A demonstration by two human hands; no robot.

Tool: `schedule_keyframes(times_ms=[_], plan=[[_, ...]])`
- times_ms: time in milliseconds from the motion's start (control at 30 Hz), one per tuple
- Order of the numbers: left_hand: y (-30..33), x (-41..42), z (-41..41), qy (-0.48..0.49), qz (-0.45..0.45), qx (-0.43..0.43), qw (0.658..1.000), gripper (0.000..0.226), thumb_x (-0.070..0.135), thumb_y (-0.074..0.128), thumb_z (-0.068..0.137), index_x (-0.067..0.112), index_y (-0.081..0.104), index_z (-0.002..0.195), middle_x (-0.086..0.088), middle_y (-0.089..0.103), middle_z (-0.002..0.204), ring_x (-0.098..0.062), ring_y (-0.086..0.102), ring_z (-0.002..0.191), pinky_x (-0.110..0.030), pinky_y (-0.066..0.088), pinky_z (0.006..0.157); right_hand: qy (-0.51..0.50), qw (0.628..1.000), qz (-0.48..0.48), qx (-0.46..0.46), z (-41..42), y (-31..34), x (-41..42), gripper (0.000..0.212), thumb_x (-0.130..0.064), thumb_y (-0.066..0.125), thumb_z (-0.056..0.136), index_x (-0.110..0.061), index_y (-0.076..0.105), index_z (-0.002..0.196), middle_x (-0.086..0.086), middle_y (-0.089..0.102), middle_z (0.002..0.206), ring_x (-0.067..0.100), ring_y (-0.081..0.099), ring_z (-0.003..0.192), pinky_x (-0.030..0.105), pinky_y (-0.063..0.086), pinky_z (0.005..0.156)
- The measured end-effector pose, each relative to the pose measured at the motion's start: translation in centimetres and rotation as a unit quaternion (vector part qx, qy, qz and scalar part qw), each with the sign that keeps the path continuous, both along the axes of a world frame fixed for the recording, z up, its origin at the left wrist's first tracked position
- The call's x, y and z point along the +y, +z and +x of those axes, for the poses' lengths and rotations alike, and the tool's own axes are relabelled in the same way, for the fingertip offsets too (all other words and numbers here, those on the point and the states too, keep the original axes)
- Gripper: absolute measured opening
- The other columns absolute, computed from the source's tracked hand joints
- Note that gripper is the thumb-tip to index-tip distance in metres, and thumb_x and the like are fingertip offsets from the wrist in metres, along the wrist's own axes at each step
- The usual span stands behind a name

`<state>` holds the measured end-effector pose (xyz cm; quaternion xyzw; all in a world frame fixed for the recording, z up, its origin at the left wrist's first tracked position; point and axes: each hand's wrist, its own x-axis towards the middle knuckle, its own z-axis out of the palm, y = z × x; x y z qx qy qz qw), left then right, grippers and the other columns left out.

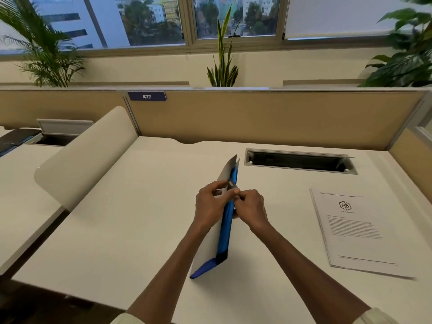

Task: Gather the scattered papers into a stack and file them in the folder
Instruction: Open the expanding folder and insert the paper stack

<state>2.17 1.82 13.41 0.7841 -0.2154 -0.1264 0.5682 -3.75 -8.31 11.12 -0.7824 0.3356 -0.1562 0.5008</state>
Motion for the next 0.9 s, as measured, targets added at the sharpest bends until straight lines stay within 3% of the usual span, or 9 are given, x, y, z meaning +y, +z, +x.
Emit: schedule_keyframes(times_ms=[67, 167, 267, 433, 533, 633, 700, 800, 900], plan=[[-0.4, 0.7, 0.2, -0.010, 0.052, 0.007, 0.999, 0.068, 0.047, 0.076, 0.080, 0.027, 0.052, 0.141, 0.003, 0.055, 0.141, -0.019, 0.055, 0.125, -0.023, 0.047, 0.088, -0.002, 1.000, 0.000, -0.008, -0.1, 0.2, -0.6, 0.023, -0.022, 0.059, 0.094, -0.011, 0.068, 0.076, 0.002, 0.068, 0.068, 0.012, 0.069, 0.051, 0.018, 0.054, 0.046], [-1.0, 1.6, 0.6, -0.013, 0.113, 0.035, 0.993, 0.089, 0.053, 0.076, 0.077, 0.027, 0.035, 0.151, -0.005, 0.041, 0.154, -0.025, 0.044, 0.136, -0.040, 0.044, 0.102, -0.010, 1.000, 0.002, -0.011, -0.2, 0.4, -1.2, 0.024, -0.017, 0.059, 0.093, -0.004, 0.068, 0.074, 0.003, 0.068, 0.066, 0.012, 0.068, 0.048, 0.023, 0.057, 0.049], [-1.0, 2.1, 1.1, -0.009, 0.114, 0.072, 0.991, 0.087, 0.050, 0.076, 0.079, 0.025, 0.034, 0.151, -0.007, 0.042, 0.153, -0.026, 0.045, 0.136, -0.036, 0.045, 0.096, -0.008, 1.000, 0.011, -0.012, -0.3, 0.3, -1.5, 0.024, -0.014, 0.058, 0.093, 0.000, 0.068, 0.076, 0.005, 0.066, 0.063, 0.011, 0.068, 0.049, 0.026, 0.059, 0.051], [-0.6, 2.6, 2.1, 0.044, 0.095, 0.067, 0.992, 0.062, 0.030, 0.071, 0.084, 0.018, 0.049, 0.141, -0.005, 0.058, 0.136, -0.016, 0.058, 0.107, -0.028, 0.046, 0.084, -0.012, 1.000, -0.005, 0.001, -1.4, -0.1, -2.3, 0.025, -0.012, 0.054, 0.094, -0.004, 0.064, 0.072, 0.008, 0.063, 0.064, 0.015, 0.067, 0.053, 0.025, 0.058, 0.053], [0.1, 2.5, 2.3, 0.082, 0.127, 0.006, 0.989, 0.051, 0.028, 0.068, 0.082, 0.020, 0.058, 0.132, 0.000, 0.068, 0.121, -0.011, 0.062, 0.092, -0.032, 0.052, 0.086, -0.019, 0.999, -0.023, 0.022, -2.5, -0.5, -3.4, 0.026, -0.009, 0.051, 0.092, -0.006, 0.059, 0.067, 0.009, 0.060, 0.062, 0.021, 0.065, 0.054, 0.033, 0.059, 0.055], [0.3, 2.0, 2.1, 0.111, 0.176, -0.068, 0.976, 0.040, 0.027, 0.065, 0.081, 0.022, 0.067, 0.121, 0.004, 0.074, 0.108, 0.002, 0.057, 0.070, -0.018, 0.043, 0.070, -0.033, 0.998, -0.028, 0.053, -3.9, -1.8, -5.2, 0.023, -0.007, 0.049, 0.088, -0.002, 0.059, 0.068, 0.011, 0.060, 0.063, 0.029, 0.068, 0.060, 0.033, 0.055, 0.052], [0.5, 1.5, 1.8, 0.125, 0.192, -0.086, 0.970, 0.035, 0.026, 0.065, 0.080, 0.022, 0.071, 0.114, 0.005, 0.075, 0.102, 0.003, 0.055, 0.066, -0.014, 0.036, 0.064, -0.048, 0.996, -0.021, 0.068, -4.9, -3.1, -6.5, 0.021, -0.006, 0.049, 0.087, 0.001, 0.061, 0.071, 0.013, 0.061, 0.064, 0.033, 0.069, 0.064, 0.033, 0.054, 0.050], [0.7, 0.4, 1.1, 0.127, 0.206, -0.076, 0.967, 0.030, 0.024, 0.065, 0.077, 0.024, 0.074, 0.106, 0.006, 0.077, 0.096, -0.006, 0.061, 0.069, -0.018, 0.039, 0.065, -0.062, 0.995, 0.020, 0.078, -5.9, -5.2, -8.1, 0.016, -0.006, 0.051, 0.085, -0.002, 0.065, 0.080, 0.014, 0.067, 0.074, 0.030, 0.068, 0.065, 0.040, 0.061, 0.058], [0.4, -1.8, -0.5, 0.104, 0.206, -0.067, 0.971, 0.029, 0.022, 0.067, 0.076, 0.023, 0.075, 0.103, 0.005, 0.077, 0.094, -0.007, 0.064, 0.067, -0.012, 0.040, 0.058, -0.068, 0.991, 0.093, 0.066, -6.8, -6.5, -9.4, 0.022, -0.009, 0.057, 0.085, -0.009, 0.065, 0.106, 0.007, 0.068, 0.089, 0.021, 0.069, 0.066, 0.032, 0.060, 0.054]])
